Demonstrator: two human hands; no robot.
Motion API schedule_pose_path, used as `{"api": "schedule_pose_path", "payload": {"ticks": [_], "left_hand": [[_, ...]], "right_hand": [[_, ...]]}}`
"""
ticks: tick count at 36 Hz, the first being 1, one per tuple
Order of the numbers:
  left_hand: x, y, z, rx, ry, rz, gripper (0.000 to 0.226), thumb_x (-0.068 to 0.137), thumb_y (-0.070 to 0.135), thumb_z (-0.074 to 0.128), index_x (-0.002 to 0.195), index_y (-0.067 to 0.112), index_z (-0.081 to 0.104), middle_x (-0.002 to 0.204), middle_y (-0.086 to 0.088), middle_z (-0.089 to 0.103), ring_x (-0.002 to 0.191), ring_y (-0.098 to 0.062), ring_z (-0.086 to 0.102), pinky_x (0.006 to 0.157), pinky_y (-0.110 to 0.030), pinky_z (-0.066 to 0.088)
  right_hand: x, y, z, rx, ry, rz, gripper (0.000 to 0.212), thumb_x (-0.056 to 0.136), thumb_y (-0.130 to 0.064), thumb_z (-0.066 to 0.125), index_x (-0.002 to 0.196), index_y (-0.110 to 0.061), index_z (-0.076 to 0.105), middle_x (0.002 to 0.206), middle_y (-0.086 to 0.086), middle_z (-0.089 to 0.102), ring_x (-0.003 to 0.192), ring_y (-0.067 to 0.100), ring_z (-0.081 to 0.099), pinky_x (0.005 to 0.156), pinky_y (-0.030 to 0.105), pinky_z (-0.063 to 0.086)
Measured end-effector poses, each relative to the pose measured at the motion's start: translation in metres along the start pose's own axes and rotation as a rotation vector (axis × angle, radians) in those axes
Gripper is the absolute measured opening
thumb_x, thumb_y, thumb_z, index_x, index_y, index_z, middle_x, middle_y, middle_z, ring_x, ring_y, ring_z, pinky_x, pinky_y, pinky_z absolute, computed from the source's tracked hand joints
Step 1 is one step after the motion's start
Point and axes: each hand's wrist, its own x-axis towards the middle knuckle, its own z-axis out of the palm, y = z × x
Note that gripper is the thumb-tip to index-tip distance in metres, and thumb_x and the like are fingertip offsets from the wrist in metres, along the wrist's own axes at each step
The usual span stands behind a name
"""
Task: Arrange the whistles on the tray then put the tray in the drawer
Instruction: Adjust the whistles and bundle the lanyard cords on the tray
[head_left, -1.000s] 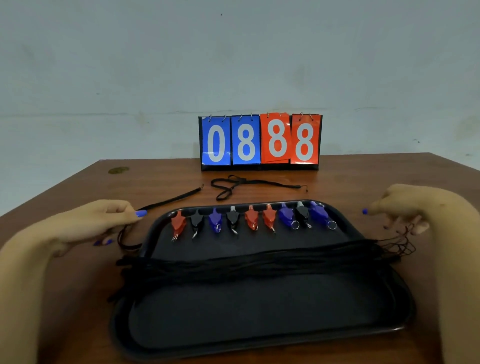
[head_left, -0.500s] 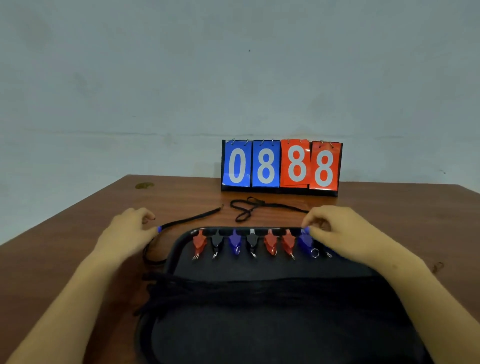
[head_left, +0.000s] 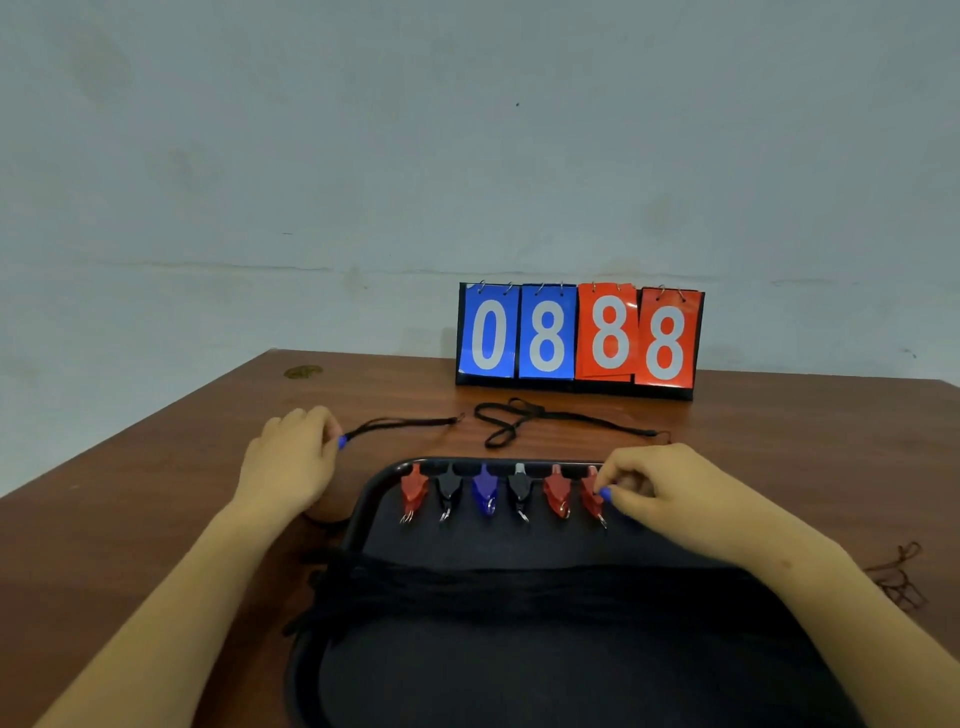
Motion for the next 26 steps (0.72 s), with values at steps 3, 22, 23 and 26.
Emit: {"api": "schedule_pose_path", "payload": {"ticks": [3, 22, 23, 26], "left_hand": [[-0.006, 0.013, -0.009, -0.083, 0.133, 0.084, 0.007, 0.093, 0.015, 0.046, 0.094, 0.018, 0.052, 0.09, 0.0, 0.063, 0.084, -0.023, 0.057, 0.075, -0.038, 0.046], [-0.058, 0.077, -0.02, -0.514, 0.163, 0.667, 0.016, 0.077, 0.045, 0.049, 0.089, 0.038, 0.058, 0.094, 0.038, 0.056, 0.092, 0.016, 0.047, 0.083, -0.004, 0.03], [-0.06, 0.079, -0.019, -0.536, 0.139, 0.674, 0.015, 0.077, 0.045, 0.05, 0.088, 0.039, 0.058, 0.096, 0.036, 0.056, 0.093, 0.013, 0.048, 0.082, -0.004, 0.031], [-0.065, 0.083, -0.015, -0.575, 0.057, 0.724, 0.017, 0.077, 0.044, 0.05, 0.092, 0.041, 0.057, 0.098, 0.026, 0.057, 0.09, 0.006, 0.052, 0.079, -0.013, 0.04]], "right_hand": [[0.0, 0.0, 0.001, 0.012, 0.017, -0.014, 0.01, 0.093, -0.026, 0.051, 0.095, -0.033, 0.059, 0.083, -0.015, 0.058, 0.077, 0.005, 0.057, 0.069, 0.017, 0.046], [-0.01, -0.005, -0.011, 0.223, 0.19, -0.162, 0.048, 0.08, -0.044, 0.063, 0.114, -0.061, 0.033, 0.111, -0.027, 0.044, 0.095, 0.0, 0.055, 0.071, 0.012, 0.047], [-0.01, -0.007, -0.01, 0.269, 0.161, -0.18, 0.048, 0.077, -0.049, 0.061, 0.114, -0.063, 0.034, 0.114, -0.03, 0.041, 0.1, -0.002, 0.053, 0.075, 0.012, 0.047], [-0.011, -0.009, -0.007, 0.357, -0.001, -0.221, 0.049, 0.073, -0.057, 0.056, 0.118, -0.065, 0.037, 0.123, -0.039, 0.032, 0.115, -0.012, 0.041, 0.086, 0.014, 0.045]]}}
